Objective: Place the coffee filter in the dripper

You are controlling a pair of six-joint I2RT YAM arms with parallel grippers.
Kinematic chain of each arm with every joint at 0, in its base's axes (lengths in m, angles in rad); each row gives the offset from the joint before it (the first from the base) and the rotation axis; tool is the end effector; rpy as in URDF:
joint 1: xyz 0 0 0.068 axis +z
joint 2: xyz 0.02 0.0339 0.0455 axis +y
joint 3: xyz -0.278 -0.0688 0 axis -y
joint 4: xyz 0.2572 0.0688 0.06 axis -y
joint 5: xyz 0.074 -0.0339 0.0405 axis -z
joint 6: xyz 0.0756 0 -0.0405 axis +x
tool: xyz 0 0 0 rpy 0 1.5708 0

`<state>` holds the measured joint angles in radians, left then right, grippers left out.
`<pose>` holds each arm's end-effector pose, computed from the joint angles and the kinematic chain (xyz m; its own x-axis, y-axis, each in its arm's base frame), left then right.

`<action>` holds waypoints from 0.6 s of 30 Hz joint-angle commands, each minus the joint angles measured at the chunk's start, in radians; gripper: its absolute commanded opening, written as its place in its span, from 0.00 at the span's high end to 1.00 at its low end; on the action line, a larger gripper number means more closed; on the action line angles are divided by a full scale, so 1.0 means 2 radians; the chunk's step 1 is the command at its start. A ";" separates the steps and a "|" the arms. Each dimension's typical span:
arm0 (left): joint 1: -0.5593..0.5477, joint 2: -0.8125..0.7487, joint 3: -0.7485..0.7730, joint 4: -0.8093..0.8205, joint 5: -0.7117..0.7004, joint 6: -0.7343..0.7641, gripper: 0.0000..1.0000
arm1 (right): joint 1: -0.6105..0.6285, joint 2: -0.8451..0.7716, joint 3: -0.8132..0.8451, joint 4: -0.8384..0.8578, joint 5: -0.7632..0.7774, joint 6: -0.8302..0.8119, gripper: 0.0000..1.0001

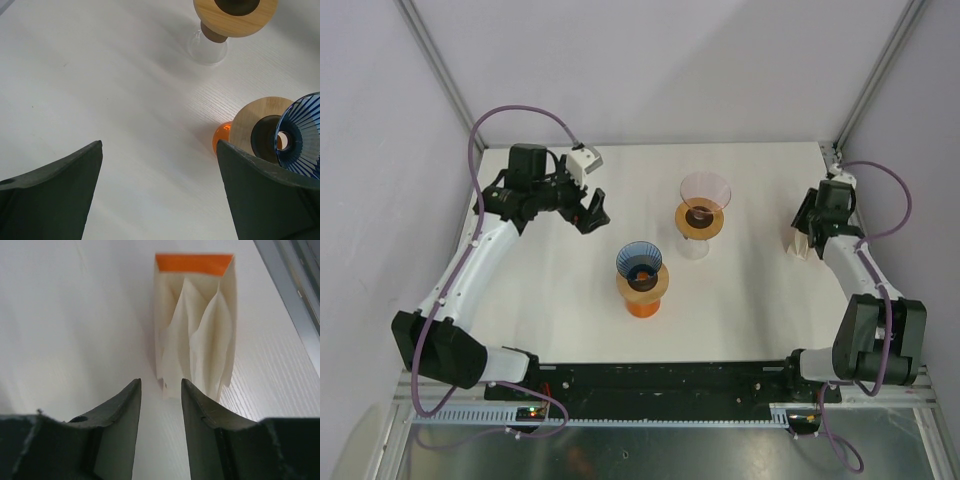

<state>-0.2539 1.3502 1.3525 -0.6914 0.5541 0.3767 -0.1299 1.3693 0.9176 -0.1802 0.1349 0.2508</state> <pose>0.3026 -0.1196 0.3574 -0.3491 0.4138 -0.8408 0.7906 0.6118 -0.0272 0.3379 -0.0544 0.2396 -0.5088 0.3145 -0.8014 0.3739 0.9192 0.1233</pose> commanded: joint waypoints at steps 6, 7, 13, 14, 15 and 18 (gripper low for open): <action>0.005 -0.033 -0.004 0.013 0.018 0.022 0.00 | 0.008 -0.041 -0.079 0.100 -0.007 -0.161 0.53; 0.006 -0.036 -0.006 0.013 0.022 0.025 0.00 | 0.003 -0.047 -0.082 0.106 -0.018 -0.168 0.52; 0.006 -0.049 -0.014 0.013 0.034 0.046 0.00 | -0.020 -0.079 -0.095 0.123 -0.128 -0.279 0.53; 0.006 -0.051 -0.016 0.014 0.035 0.051 0.00 | -0.019 -0.082 -0.096 0.116 -0.148 -0.318 0.54; 0.007 -0.052 -0.018 0.015 0.036 0.055 0.00 | -0.017 -0.084 -0.097 0.106 -0.169 -0.348 0.55; 0.009 -0.053 -0.026 0.018 0.044 0.063 0.00 | 0.002 -0.079 -0.100 0.084 -0.163 -0.418 0.57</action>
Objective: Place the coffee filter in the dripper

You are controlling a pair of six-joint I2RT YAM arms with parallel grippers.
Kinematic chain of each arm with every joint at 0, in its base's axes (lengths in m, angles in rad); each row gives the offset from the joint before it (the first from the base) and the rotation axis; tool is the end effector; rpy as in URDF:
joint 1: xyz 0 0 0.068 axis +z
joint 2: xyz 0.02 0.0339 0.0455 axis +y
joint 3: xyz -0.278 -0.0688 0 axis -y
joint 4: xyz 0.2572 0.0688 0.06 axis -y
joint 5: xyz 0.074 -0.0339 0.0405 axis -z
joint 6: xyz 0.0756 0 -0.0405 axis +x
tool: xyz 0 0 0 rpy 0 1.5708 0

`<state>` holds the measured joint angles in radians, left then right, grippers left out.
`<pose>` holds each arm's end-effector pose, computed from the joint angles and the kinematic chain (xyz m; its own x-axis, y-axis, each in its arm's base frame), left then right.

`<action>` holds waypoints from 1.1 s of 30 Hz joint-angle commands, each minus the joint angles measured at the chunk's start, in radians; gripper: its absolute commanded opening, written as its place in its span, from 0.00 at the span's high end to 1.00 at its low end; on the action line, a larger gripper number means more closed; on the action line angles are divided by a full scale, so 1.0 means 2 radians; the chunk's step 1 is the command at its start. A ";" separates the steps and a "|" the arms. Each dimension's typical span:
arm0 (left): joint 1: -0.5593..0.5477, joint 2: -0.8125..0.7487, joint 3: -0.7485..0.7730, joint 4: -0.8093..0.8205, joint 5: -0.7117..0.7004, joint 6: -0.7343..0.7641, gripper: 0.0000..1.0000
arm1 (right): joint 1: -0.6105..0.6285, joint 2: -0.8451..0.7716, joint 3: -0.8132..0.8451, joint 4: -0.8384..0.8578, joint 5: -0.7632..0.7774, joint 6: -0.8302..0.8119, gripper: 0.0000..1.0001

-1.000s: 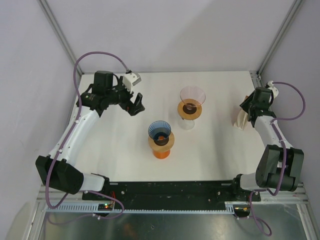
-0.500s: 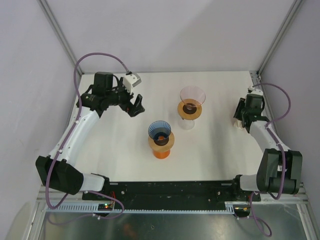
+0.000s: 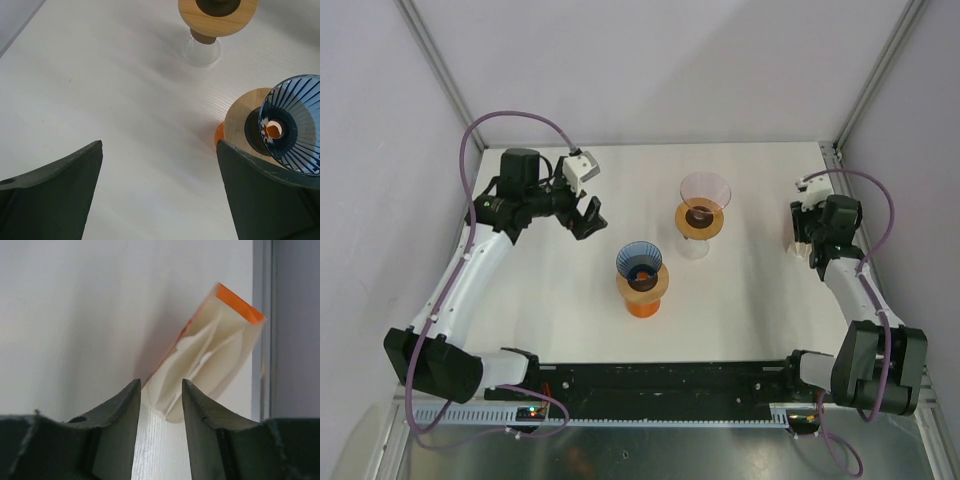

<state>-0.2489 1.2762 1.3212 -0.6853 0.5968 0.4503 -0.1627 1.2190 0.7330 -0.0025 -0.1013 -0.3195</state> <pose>0.2832 -0.1158 0.3695 -0.2425 0.4331 -0.8681 0.8287 0.5577 0.0467 0.3085 -0.0429 0.2374 -0.4626 -0.2407 -0.8533 -0.0761 0.9697 -0.2323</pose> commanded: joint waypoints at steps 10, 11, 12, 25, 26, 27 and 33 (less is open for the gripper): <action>0.011 -0.020 -0.021 0.016 0.036 0.044 0.00 | 0.045 0.000 -0.067 -0.010 0.062 -0.215 0.59; 0.012 -0.019 -0.021 0.016 0.038 0.045 0.00 | 0.045 0.001 -0.073 -0.007 0.062 -0.222 0.59; 0.013 -0.018 -0.021 0.016 0.039 0.045 0.00 | 0.045 0.003 -0.078 -0.006 0.064 -0.227 0.59; 0.024 -0.005 -0.013 0.015 0.050 0.046 0.00 | 0.060 0.049 -0.082 0.060 0.087 -0.242 0.61; 0.025 -0.005 -0.013 0.015 0.051 0.046 0.00 | 0.062 0.052 -0.082 0.063 0.085 -0.243 0.62; 0.026 -0.004 -0.012 0.016 0.052 0.047 0.00 | 0.065 0.054 -0.082 0.066 0.085 -0.245 0.63; 0.027 0.000 -0.009 0.015 0.056 0.048 0.00 | 0.073 0.067 -0.082 0.079 0.109 -0.248 0.63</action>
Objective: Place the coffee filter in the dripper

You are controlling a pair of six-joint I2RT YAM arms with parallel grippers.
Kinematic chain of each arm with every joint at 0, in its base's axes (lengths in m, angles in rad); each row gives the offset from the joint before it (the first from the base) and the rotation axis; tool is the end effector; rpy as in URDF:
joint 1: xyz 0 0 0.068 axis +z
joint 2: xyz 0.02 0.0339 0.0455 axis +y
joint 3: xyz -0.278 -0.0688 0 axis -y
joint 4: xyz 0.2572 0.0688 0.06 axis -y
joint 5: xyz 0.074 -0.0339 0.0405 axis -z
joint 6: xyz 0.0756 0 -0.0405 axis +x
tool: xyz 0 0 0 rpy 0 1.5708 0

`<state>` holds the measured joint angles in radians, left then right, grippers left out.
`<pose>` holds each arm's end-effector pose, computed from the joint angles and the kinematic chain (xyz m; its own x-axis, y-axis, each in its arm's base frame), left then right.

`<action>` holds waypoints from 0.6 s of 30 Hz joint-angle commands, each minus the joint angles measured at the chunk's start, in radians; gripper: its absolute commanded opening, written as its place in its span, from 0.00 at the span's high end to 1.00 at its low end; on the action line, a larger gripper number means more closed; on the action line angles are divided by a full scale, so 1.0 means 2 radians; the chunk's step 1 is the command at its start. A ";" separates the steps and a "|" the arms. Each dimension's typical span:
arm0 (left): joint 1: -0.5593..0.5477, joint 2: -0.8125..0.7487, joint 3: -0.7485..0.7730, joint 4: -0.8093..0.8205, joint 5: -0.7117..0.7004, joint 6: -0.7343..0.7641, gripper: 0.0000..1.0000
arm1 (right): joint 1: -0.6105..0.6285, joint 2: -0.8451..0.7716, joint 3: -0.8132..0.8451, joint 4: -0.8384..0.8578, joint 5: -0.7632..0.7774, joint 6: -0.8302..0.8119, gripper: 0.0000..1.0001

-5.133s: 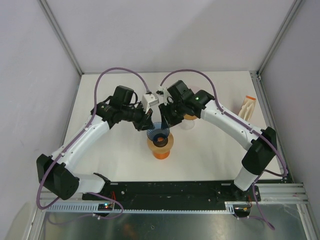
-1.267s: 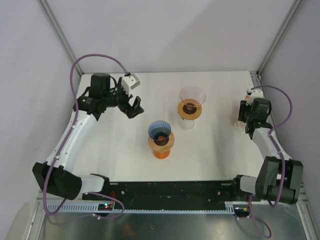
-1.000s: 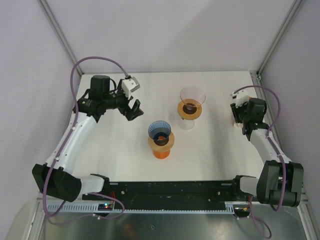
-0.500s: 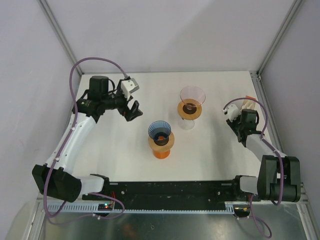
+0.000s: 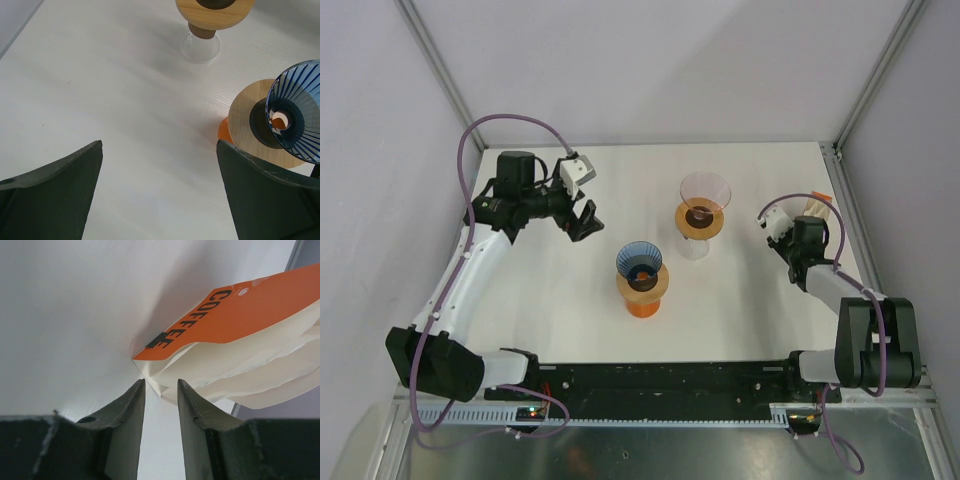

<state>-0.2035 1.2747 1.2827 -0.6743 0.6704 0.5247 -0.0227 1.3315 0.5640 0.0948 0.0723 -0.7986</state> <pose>0.2846 -0.1067 0.3591 -0.2049 0.4431 -0.8727 0.8543 0.5162 0.0615 0.2975 -0.0122 0.1551 -0.4913 -0.7035 -0.5135 -0.3911 0.7049 -0.5917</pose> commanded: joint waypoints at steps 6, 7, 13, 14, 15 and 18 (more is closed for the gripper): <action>0.006 -0.001 0.008 0.010 0.027 0.012 0.00 | 0.004 0.024 0.003 0.043 0.025 -0.015 0.64; 0.006 -0.001 0.008 0.010 0.026 0.012 0.00 | 0.005 0.025 0.004 0.046 0.028 -0.015 0.65; 0.008 -0.002 0.006 0.009 0.029 0.013 0.00 | 0.005 0.027 0.005 0.046 0.017 -0.022 0.67; 0.008 -0.002 0.006 0.009 0.030 0.014 0.00 | 0.006 0.029 0.005 0.046 0.018 -0.022 0.67; 0.008 -0.002 0.006 0.009 0.030 0.014 0.00 | 0.005 0.030 0.005 0.048 0.018 -0.022 0.67; 0.009 -0.003 0.006 0.010 0.031 0.014 0.00 | 0.005 0.037 0.005 0.053 0.026 -0.021 0.67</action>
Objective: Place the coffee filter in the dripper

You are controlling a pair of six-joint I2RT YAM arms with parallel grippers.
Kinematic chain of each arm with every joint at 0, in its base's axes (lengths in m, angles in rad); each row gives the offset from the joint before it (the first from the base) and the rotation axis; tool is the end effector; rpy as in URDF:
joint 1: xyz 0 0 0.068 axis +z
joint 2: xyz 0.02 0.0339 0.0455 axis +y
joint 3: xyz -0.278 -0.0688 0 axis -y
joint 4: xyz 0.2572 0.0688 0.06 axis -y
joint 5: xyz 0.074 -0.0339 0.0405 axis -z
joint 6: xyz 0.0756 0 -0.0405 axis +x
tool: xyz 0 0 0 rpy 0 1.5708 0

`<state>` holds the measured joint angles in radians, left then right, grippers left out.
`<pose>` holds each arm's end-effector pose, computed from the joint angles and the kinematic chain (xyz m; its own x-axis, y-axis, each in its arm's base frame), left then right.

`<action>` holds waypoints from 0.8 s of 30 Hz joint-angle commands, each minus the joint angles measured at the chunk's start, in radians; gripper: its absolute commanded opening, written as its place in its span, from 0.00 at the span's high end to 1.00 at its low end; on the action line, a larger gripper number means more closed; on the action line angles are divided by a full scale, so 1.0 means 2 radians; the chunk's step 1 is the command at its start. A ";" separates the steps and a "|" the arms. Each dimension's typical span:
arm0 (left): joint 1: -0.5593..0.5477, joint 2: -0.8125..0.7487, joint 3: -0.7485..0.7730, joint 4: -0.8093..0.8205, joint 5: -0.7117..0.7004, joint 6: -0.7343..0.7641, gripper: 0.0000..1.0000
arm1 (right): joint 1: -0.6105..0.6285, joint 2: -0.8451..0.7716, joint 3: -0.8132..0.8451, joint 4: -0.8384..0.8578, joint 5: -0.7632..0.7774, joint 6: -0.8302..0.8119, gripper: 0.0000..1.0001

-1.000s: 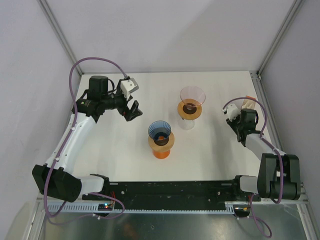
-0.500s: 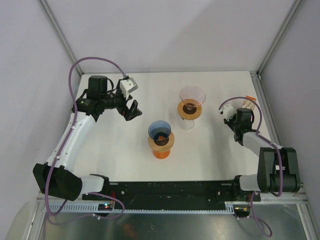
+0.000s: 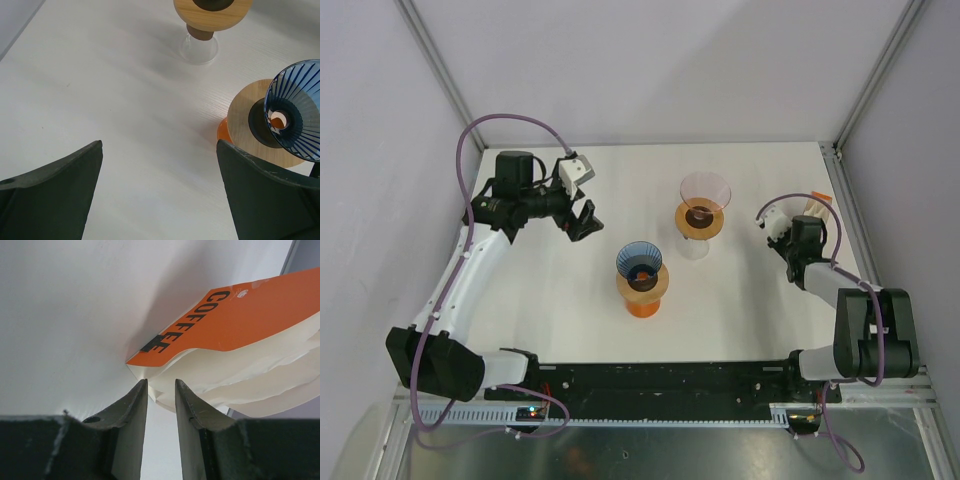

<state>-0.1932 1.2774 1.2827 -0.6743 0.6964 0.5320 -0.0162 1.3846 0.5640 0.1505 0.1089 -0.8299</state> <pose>0.2851 -0.1052 0.3591 -0.1993 0.4355 -0.8778 0.8613 0.5052 0.0551 0.3045 -0.0132 0.1468 -0.4939 -0.7256 -0.4792 -0.3898 0.6774 -0.6239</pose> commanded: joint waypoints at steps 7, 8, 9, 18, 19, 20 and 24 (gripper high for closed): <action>0.004 -0.006 0.004 0.005 0.022 0.013 0.00 | -0.001 0.019 0.008 0.036 0.005 -0.008 0.68; 0.005 -0.007 0.003 0.004 0.023 0.013 0.00 | -0.001 0.021 0.007 0.039 0.006 -0.008 0.68; 0.004 -0.007 0.003 0.004 0.024 0.013 0.00 | -0.003 0.023 0.008 0.042 0.005 -0.007 0.68; 0.005 -0.007 0.006 0.002 0.029 0.013 0.00 | -0.006 0.042 0.012 0.061 0.002 0.001 0.67; 0.005 -0.006 0.006 0.001 0.029 0.013 0.00 | -0.006 0.042 0.013 0.063 0.002 0.001 0.67; 0.005 -0.006 0.007 0.001 0.030 0.013 0.00 | -0.007 0.044 0.013 0.065 0.002 0.002 0.67; 0.005 -0.005 0.007 -0.001 0.031 0.014 0.00 | -0.007 0.046 0.015 0.071 0.005 0.008 0.71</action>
<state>-0.1909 1.2774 1.2827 -0.6750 0.7223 0.5362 -0.0254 1.4654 0.5640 0.2268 0.1158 -0.8368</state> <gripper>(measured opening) 0.995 0.310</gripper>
